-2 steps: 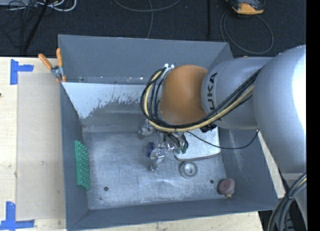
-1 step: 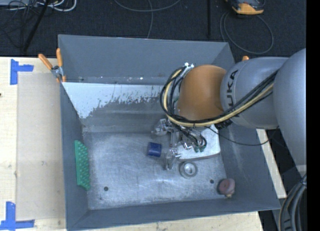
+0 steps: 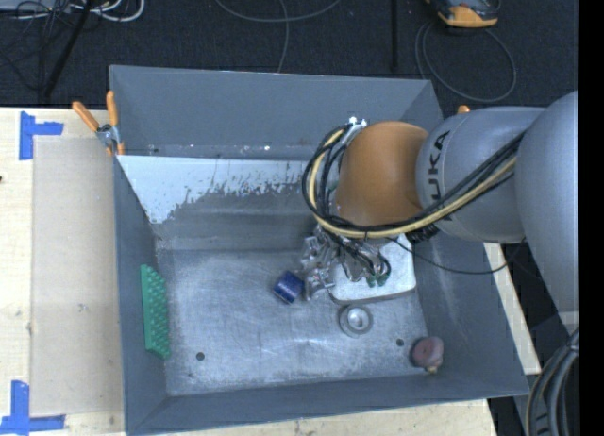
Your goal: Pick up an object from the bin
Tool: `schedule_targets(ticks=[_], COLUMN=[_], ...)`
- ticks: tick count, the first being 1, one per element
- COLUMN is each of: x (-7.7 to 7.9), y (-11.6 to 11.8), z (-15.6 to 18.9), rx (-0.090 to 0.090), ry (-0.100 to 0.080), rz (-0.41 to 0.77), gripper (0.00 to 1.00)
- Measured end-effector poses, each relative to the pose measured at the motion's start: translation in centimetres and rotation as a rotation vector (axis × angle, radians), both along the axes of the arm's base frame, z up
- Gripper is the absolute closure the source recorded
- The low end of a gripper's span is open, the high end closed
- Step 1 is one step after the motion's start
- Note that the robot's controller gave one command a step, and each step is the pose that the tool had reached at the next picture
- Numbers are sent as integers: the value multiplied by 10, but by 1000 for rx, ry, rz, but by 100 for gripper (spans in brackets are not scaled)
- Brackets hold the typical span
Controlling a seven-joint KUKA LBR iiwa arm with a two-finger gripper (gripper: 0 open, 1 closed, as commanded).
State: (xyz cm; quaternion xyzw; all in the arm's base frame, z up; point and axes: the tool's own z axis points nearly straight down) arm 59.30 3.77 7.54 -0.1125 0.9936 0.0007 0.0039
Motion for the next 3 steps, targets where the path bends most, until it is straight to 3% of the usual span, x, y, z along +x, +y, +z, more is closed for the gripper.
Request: schedule_targets(ticks=[1,2,3], x=[-1,-22,-22], y=[-1,27,27], z=[-2,-2,0], rx=[0,-3,-1], ry=[0,-2,0], rz=[-2,153,150], gripper=[0,0,100])
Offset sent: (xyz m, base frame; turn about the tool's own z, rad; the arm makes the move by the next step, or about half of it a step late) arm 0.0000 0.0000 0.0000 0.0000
